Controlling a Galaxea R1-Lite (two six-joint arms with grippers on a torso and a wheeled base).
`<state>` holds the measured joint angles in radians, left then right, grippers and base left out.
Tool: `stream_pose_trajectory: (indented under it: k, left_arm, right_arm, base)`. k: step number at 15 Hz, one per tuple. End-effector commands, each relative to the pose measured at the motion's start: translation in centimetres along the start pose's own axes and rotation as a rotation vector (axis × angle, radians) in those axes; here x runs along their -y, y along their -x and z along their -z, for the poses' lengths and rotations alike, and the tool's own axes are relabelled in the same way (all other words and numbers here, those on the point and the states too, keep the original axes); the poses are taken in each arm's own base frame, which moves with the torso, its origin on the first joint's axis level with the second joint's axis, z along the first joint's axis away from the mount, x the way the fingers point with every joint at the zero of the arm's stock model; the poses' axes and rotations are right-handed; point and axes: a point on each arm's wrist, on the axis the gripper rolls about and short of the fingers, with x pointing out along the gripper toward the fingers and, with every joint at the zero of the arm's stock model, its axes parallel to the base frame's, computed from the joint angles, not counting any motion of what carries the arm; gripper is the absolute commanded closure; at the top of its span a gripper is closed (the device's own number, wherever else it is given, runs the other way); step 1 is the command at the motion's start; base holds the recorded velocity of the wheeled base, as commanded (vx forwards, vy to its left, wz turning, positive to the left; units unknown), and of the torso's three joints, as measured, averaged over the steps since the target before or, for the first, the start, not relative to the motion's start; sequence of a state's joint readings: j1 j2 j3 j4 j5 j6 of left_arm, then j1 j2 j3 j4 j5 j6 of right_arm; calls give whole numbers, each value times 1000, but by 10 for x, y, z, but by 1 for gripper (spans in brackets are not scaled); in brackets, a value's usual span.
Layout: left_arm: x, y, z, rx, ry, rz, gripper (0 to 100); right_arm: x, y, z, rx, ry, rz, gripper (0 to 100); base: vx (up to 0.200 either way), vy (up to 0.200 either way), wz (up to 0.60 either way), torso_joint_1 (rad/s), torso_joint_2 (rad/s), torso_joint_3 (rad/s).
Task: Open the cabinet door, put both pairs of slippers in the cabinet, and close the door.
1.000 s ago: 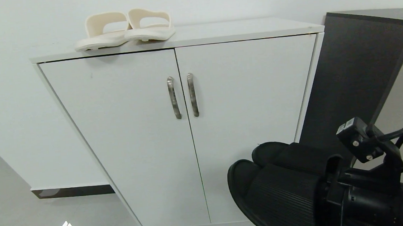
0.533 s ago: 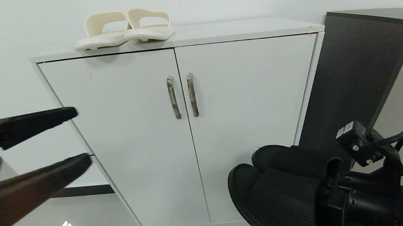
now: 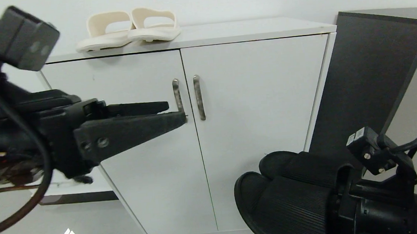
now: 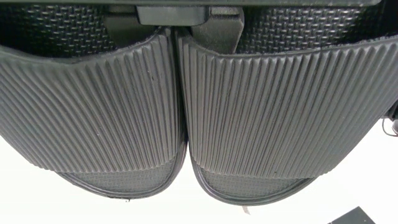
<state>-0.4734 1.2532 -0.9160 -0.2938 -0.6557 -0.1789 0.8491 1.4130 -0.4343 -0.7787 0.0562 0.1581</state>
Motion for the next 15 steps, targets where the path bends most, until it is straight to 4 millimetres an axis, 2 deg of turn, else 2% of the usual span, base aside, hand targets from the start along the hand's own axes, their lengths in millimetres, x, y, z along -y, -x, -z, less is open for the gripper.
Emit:
stream_pose_trajectory:
  k: [1,4,9,15]
  left_arm:
    - [-13,-22,0,-35,40,21,0]
    - [-17,-29,0,-49,82,54,0]
    - [-36,-51,-7,-25,72,-91,0]
    - [-62,-72,-1,-31,58,-199,0]
  right_arm:
    - [0,0,0,1,0,0,100]
    - [0,0,-2,15,1,-4,100]
    - [0,0,-3,23,1,-3,100]
    - [0,1,-3,27,1,-1,100]
  base:
    - [0,0,0,0,0,0]
    - [0,0,0,0,0,0]
    - [0,0,0,0,0,0]
    - [0,0,0,0,0,0]
